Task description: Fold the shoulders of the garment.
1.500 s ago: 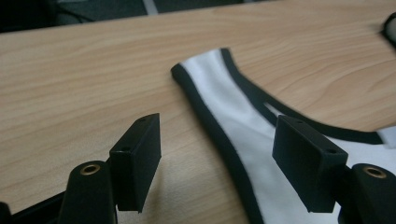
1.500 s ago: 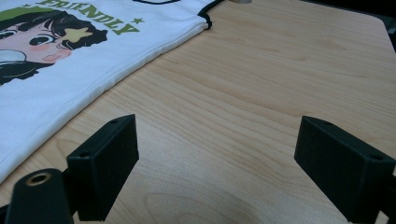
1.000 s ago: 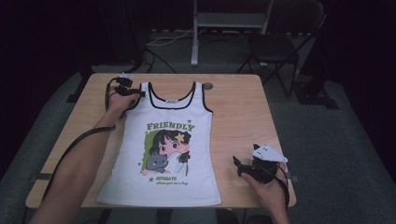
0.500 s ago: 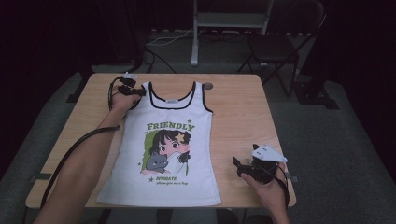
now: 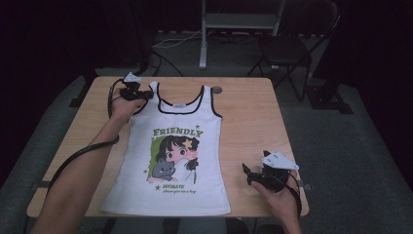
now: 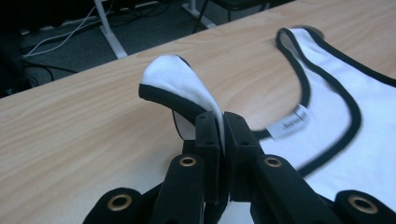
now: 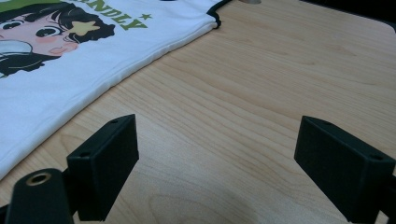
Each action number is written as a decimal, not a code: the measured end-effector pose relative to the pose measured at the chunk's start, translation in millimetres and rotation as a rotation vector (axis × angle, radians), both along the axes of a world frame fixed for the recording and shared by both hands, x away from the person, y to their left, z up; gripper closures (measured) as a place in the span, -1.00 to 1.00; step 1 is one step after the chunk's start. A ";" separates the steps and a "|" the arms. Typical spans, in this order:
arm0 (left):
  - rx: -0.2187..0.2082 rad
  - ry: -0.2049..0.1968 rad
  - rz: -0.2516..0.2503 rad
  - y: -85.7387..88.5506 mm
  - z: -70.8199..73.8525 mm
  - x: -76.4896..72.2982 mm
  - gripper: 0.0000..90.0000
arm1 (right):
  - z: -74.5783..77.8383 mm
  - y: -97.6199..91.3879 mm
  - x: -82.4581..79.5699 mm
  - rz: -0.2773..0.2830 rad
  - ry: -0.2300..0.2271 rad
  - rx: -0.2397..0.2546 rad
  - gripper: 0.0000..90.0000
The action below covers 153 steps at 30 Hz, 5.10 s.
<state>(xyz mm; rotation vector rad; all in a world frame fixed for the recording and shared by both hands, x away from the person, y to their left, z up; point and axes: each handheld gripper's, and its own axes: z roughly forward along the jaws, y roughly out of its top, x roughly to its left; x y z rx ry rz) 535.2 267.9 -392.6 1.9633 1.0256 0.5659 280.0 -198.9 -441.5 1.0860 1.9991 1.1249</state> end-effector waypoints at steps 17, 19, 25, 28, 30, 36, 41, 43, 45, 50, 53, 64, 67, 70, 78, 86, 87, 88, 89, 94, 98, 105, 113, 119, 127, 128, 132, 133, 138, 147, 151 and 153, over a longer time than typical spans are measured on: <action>-0.030 -0.042 -0.056 -7.1 -10.3 -61.1 0.89 | -0.2 2.7 -0.1 0.006 0.002 -0.029 -0.71; -0.022 -0.050 -0.062 -7.3 -10.5 -66.1 0.89 | -0.4 3.2 -0.1 0.006 0.002 -0.030 -0.71; -0.018 -0.063 -0.073 -8.1 -13.1 -76.6 0.88 | -0.6 4.6 -0.2 0.013 -0.001 -0.046 -0.71; -0.017 -0.072 -0.071 -8.3 -13.6 -78.3 0.88 | -0.7 5.0 -0.3 0.013 -0.001 -0.046 -0.71; -0.017 -0.074 -0.071 -7.9 -13.2 -79.0 0.88 | -0.6 4.8 -0.3 0.012 -0.002 -0.046 -0.71; -0.019 -0.088 -0.078 -9.4 -12.3 -82.7 0.87 | -0.6 4.9 -0.3 0.013 0.000 -0.046 -0.71; -0.014 -0.099 -0.081 -8.3 -11.8 -87.5 0.85 | -0.6 5.0 -0.2 0.013 0.001 -0.047 -0.71; -0.016 -0.104 -0.078 -7.9 -11.5 -89.3 0.85 | -0.7 5.3 -0.3 0.014 0.000 -0.050 -0.71; -0.016 -0.108 -0.080 -7.5 -11.4 -91.2 0.85 | -0.8 5.5 -0.3 0.015 -0.002 -0.053 -0.71; -0.005 -0.108 -0.090 -7.4 -14.1 -95.5 0.84 | -0.8 5.6 0.1 0.015 0.001 -0.055 -0.71; -0.005 -0.101 -0.092 -7.5 -17.5 -97.3 0.83 | -0.8 5.8 0.2 0.016 -0.002 -0.058 -0.71; 0.017 -0.079 -0.110 -7.7 -26.0 -103.3 0.78 | -1.0 6.7 0.2 0.017 -0.002 -0.064 -0.71; 0.029 -0.071 -0.124 -8.6 -27.5 -105.9 0.76 | -1.0 6.7 0.2 0.016 -0.002 -0.064 -0.71; 0.042 -0.063 -0.136 -8.6 -29.1 -108.5 0.75 | -1.0 6.7 0.3 0.016 0.000 -0.064 -0.71; 0.061 -0.030 -0.173 -6.5 -35.4 -117.3 0.70 | -1.0 6.8 0.4 0.015 0.001 -0.066 -0.71; 0.062 0.001 -0.219 -2.8 -43.0 -131.9 0.64 | -1.0 7.4 0.4 0.014 0.001 -0.069 -0.71; 0.052 0.001 -0.217 -1.7 -43.4 -133.3 0.63 | -1.1 7.5 0.3 0.014 0.002 -0.069 -0.71; 0.048 0.001 -0.218 -0.3 -43.3 -134.2 0.62 | -1.0 7.5 0.3 0.014 0.001 -0.069 -0.71; 0.048 0.000 -0.220 1.1 -42.7 -134.9 0.62 | -1.1 7.5 0.4 0.014 0.001 -0.069 -0.71; 0.035 -0.015 -0.223 3.0 -38.6 -136.3 0.57 | -1.1 7.9 0.2 0.014 0.002 -0.069 -0.71; 0.038 -0.017 -0.227 3.2 -35.9 -138.3 0.51 | -1.1 7.3 0.2 0.015 0.000 -0.067 -0.71; 0.022 -0.034 -0.225 -2.7 -24.9 -136.6 0.32 | -1.2 8.0 0.3 0.015 0.002 -0.073 -0.71; 0.022 0.025 -0.227 -26.5 -21.0 -121.0 0.07 | -1.2 8.0 0.4 0.014 0.003 -0.073 -0.71; 0.130 0.052 -0.259 -41.5 -30.8 -120.9 0.01 | -1.2 8.0 0.0 0.019 -0.002 -0.076 -0.71; 0.263 0.023 -0.288 -38.0 -36.5 -133.9 0.01 | -1.1 7.9 -0.2 0.021 -0.002 -0.075 -0.71; 0.253 0.020 -0.285 -37.5 -37.3 -134.5 0.01 | -1.1 7.9 -0.2 0.021 -0.002 -0.075 -0.71; 0.247 0.016 -0.284 -35.9 -38.2 -136.2 0.01 | -1.1 8.0 -0.1 0.021 -0.002 -0.077 -0.71; 0.243 0.020 -0.283 -35.8 -38.4 -137.1 0.01 | -1.1 8.0 -0.2 0.021 -0.002 -0.076 -0.71; 0.224 0.053 -0.305 -32.2 -36.7 -140.4 0.01 | -1.1 7.7 -0.3 0.022 -0.004 -0.073 -0.71; 0.156 0.035 -0.270 -29.5 -27.9 -136.8 -0.11 | -1.1 8.0 -0.2 0.021 -0.002 -0.075 -0.71; 0.130 0.025 -0.251 -27.2 -23.2 -137.8 -0.14 | -1.1 7.6 -0.3 0.017 -0.002 -0.068 -0.71; 0.076 0.030 -0.222 -21.7 -18.3 -139.6 -0.24 | -1.0 7.1 0.0 0.017 0.000 -0.065 -0.71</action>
